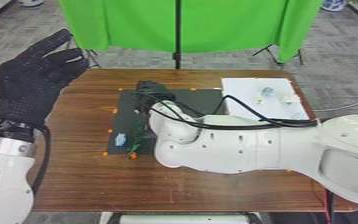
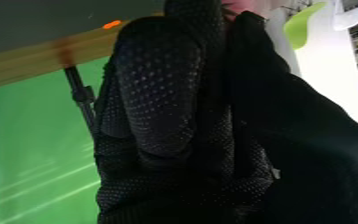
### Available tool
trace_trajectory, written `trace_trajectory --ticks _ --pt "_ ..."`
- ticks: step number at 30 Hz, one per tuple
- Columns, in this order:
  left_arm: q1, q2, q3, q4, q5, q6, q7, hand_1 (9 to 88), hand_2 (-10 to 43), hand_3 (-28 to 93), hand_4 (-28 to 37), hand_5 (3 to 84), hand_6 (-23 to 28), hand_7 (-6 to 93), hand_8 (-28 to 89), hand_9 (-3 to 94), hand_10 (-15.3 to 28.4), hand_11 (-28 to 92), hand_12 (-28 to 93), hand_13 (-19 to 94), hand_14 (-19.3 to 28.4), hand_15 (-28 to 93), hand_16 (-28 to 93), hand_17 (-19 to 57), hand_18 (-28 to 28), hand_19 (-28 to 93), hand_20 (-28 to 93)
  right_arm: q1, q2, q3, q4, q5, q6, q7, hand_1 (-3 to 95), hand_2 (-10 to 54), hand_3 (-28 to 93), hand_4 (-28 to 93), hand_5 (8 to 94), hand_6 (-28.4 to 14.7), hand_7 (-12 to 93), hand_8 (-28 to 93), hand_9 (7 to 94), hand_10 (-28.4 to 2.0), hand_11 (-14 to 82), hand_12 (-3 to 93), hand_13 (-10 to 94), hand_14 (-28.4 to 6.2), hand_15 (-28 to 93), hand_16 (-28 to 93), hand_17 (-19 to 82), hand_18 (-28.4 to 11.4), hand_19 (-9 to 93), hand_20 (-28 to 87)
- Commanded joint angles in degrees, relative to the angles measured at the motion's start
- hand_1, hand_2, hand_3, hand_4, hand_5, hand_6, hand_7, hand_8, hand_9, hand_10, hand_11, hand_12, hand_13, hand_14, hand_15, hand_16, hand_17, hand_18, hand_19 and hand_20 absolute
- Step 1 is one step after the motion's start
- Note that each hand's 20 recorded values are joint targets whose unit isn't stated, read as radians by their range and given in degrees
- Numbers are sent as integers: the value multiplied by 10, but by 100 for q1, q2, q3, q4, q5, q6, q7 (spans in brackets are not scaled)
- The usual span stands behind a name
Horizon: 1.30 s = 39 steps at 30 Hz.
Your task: Arrange flowers
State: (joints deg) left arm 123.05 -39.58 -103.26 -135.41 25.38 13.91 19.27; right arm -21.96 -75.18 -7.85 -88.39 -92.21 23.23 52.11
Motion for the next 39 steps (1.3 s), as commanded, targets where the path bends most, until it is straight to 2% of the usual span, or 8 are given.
trace_trajectory --ticks 1,9,14,15,19,24,35,39 --pt "-24 18 75 19 4 -69 4 229 70 797 -232 374 101 183 -109 355 211 309 115 261 284 550 -104 -72 255 613 155 174 -223 -222 -73 161 16 -72 568 -95 664 -283 819 63 212 0 934 -24 49 271 860 -15 565 205 367 -143 917 73" --pt "-85 47 111 36 10 -61 0 228 70 798 -232 375 101 183 -110 354 212 309 115 259 284 550 -103 -72 255 613 155 369 -252 -361 -18 328 28 -72 562 -95 650 -283 813 65 205 -6 929 -22 38 264 858 -14 565 202 362 -141 916 81" --pt "-21 53 88 26 -13 -45 55 228 71 797 -232 374 101 184 -110 354 212 308 114 260 284 550 -103 -72 255 613 155 313 -240 -295 -8 379 -169 -33 549 -95 622 -283 768 56 181 -23 903 -24 33 255 848 -15 570 198 355 -139 911 94" --pt "-34 44 81 42 -3 -87 37 229 71 797 -232 374 101 183 -110 354 212 307 114 260 284 550 -104 -72 255 613 155 284 -235 -258 7 379 -247 -34 552 -95 608 -283 758 54 178 -25 897 -24 32 254 845 -15 571 199 354 -138 911 95" --pt "-13 8 55 37 3 -62 13 229 71 797 -233 374 101 183 -110 354 212 307 115 261 284 550 -104 -72 255 613 155 183 -225 -122 31 394 -454 -52 540 -95 607 -283 713 53 177 -42 875 -30 45 239 835 -17 576 193 346 -140 908 100" --pt "-26 12 85 54 -14 -94 18 229 71 797 -232 375 101 183 -110 354 213 309 116 261 284 550 -104 -72 255 613 155 192 -215 -143 48 435 -441 16 539 -95 584 -283 679 48 174 -56 854 -37 62 222 832 -19 578 191 342 -140 907 101" --pt "-76 33 116 87 -10 -100 11 230 71 796 -232 376 102 183 -110 353 212 310 116 259 284 550 -104 -72 255 613 155 237 -203 -167 62 485 -350 31 535 -95 567 -283 665 47 175 -73 836 -38 81 197 829 -21 576 185 340 -141 907 101" --pt "-28 32 108 64 -21 -82 39 229 71 796 -232 376 103 183 -110 354 212 310 115 260 284 550 -104 -72 255 613 154 212 -168 -122 43 484 -404 55 529 -95 572 -283 663 48 176 -76 831 -39 87 189 829 -22 576 185 339 -142 907 102"
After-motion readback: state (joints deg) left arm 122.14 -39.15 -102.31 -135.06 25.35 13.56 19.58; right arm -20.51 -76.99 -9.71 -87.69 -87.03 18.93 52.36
